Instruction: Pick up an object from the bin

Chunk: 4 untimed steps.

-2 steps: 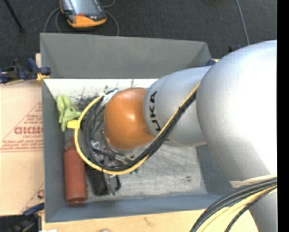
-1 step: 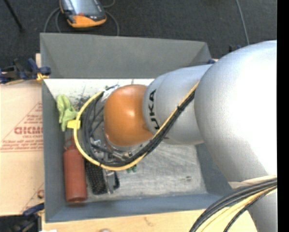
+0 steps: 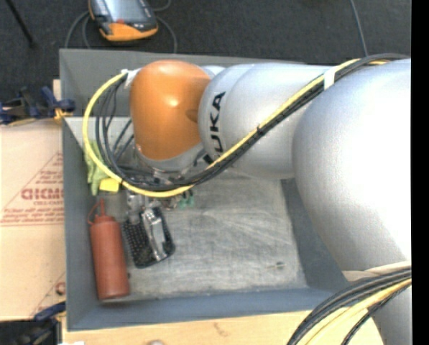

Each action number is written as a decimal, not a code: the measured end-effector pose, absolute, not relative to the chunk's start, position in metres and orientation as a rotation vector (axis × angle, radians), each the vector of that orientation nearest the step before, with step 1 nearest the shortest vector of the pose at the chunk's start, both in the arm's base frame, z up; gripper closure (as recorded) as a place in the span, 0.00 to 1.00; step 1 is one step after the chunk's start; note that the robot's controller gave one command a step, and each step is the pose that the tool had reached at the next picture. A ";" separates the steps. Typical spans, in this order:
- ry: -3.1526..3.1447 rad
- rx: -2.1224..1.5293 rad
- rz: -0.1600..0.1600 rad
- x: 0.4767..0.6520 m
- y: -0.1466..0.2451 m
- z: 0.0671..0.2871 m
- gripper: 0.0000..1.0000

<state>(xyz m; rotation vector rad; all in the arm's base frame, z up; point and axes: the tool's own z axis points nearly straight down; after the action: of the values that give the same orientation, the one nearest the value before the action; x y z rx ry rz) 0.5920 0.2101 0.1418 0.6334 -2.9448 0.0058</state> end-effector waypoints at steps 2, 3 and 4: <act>-2.999 0.636 -0.001 0.603 0.211 0.149 0.00; -3.012 0.682 0.007 0.578 0.208 0.096 0.00; -3.045 0.777 -0.006 0.552 0.187 0.070 0.00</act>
Offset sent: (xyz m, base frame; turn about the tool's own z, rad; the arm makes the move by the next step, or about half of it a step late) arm 0.0000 0.0000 0.0000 0.0000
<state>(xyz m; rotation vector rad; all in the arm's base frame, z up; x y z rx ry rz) 0.5515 0.1872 0.0704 0.7767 -3.0454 -0.0059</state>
